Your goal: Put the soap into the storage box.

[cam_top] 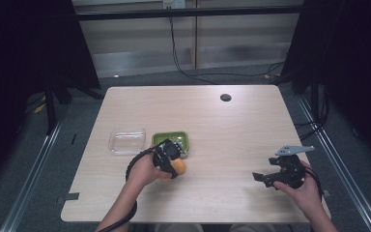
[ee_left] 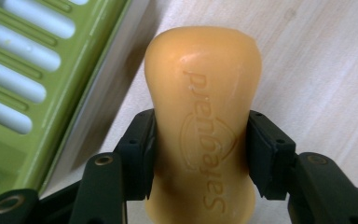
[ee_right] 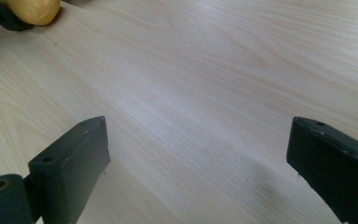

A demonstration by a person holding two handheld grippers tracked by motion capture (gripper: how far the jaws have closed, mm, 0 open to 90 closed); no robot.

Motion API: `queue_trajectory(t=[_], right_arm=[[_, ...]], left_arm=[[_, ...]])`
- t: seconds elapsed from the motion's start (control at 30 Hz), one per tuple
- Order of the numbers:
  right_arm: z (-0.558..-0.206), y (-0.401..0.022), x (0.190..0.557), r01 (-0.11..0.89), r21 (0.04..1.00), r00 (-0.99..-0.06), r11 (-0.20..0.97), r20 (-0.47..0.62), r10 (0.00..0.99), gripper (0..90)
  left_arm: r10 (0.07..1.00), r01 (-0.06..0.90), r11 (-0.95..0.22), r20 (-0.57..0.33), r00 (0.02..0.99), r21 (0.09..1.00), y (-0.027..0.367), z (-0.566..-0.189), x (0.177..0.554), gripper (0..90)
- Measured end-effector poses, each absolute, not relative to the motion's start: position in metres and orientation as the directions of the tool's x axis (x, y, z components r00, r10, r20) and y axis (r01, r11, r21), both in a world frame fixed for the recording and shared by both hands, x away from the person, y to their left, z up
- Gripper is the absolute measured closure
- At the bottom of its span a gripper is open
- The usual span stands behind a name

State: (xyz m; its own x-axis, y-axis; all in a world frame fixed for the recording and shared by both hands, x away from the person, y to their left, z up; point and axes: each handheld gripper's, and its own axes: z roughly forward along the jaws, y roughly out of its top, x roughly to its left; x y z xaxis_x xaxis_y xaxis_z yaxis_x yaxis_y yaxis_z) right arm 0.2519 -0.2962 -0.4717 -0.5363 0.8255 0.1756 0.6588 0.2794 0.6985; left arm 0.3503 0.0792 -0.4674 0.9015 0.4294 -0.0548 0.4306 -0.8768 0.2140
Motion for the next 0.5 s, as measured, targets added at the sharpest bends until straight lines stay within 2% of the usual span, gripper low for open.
queue_trajectory(t=[0.2,0.37,0.5], right_arm=[[-0.4716,-0.295,0.2517,0.66,0.699,-0.535,0.277,0.177,0.826,5.2],[-0.4718,-0.2947,0.2527,0.658,0.698,-0.538,0.282,0.175,0.825,5.2],[-0.4719,-0.2935,0.2525,0.66,0.697,-0.534,0.28,0.174,0.827,5.1]], left_arm=[[0.453,0.463,-0.861,-0.096,0.886,0.212,0.0809,-0.4645,0.3482,49.5],[0.406,0.404,-0.886,-0.037,0.913,0.226,0.0823,-0.4651,0.3489,49.3],[0.431,0.432,-0.867,-0.06,0.9,0.249,0.0834,-0.4682,0.351,49.0]])
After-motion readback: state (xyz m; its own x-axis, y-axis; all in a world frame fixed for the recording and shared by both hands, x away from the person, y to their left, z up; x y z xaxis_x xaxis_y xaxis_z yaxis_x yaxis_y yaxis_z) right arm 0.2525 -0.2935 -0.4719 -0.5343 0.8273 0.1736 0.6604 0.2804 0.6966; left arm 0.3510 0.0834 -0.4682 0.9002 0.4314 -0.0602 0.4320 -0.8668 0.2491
